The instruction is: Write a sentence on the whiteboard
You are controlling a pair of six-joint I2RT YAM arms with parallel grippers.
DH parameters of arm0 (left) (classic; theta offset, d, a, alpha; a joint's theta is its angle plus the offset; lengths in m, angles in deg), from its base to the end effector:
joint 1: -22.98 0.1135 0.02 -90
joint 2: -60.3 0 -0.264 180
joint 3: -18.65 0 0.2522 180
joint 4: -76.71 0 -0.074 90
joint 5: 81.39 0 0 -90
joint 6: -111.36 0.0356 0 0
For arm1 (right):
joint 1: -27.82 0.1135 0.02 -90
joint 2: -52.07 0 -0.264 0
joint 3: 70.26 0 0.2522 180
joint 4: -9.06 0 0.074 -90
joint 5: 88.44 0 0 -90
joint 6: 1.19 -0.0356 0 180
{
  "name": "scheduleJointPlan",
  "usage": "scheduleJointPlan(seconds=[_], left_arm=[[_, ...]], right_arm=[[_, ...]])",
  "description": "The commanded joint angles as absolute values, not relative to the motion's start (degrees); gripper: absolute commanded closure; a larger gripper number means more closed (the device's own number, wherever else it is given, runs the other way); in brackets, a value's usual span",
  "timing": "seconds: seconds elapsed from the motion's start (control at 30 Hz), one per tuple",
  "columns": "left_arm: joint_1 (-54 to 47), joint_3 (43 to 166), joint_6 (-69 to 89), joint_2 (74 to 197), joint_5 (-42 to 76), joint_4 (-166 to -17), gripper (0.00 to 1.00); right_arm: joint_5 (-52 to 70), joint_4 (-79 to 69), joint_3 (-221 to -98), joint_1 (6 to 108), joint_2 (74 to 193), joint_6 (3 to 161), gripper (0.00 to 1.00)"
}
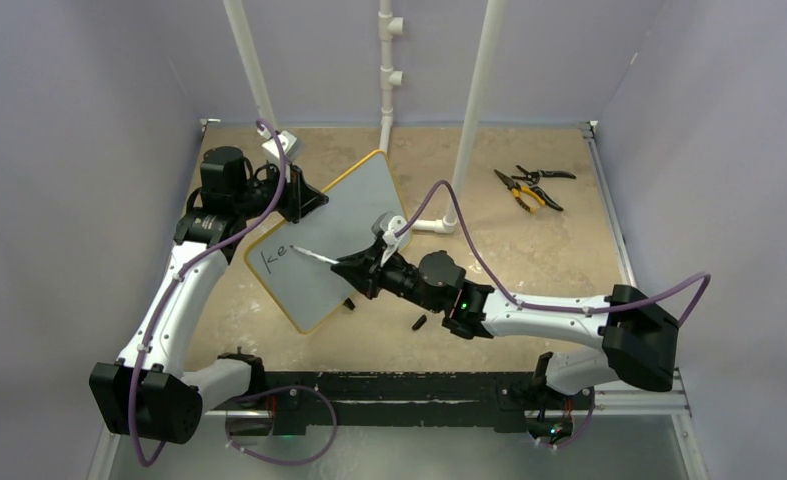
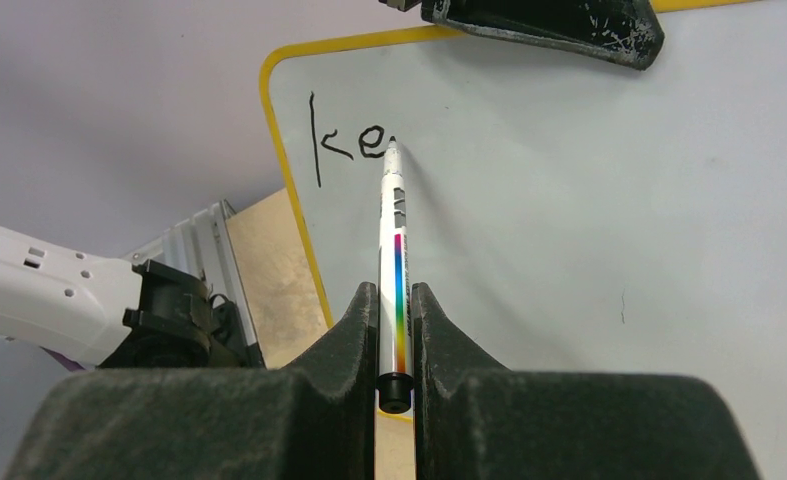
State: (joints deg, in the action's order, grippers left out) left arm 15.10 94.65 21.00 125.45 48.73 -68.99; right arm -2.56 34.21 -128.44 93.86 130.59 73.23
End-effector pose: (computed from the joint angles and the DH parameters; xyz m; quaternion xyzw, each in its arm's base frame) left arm 0.2441 -0.0569 0.3602 0.2393 0.7713 -0.3231 0.4934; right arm 0.1295 0.2850 0.2937 -0.2644 0.6231 0.4624 0.5727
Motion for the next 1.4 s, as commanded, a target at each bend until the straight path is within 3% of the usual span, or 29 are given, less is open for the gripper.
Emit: scheduleJointPlan(seconds=[0.0, 0.77, 1.37], left_arm=[[15.51, 94.46, 22.86, 125.51, 50.13, -70.59, 1.00], [15.60, 94.37, 22.79, 125.61, 50.36, -70.72, 1.00], [15.77, 94.29, 22.75, 125.61, 50.49, -70.81, 1.00]], right_arm=[[-4.28, 37.93, -129.46, 93.74, 130.40, 73.50, 1.00], [-9.33, 38.25, -130.60, 93.74, 132.49, 72.99, 1.00], [-3.11, 38.72, -132.26, 93.74, 134.63, 74.18, 1.00]])
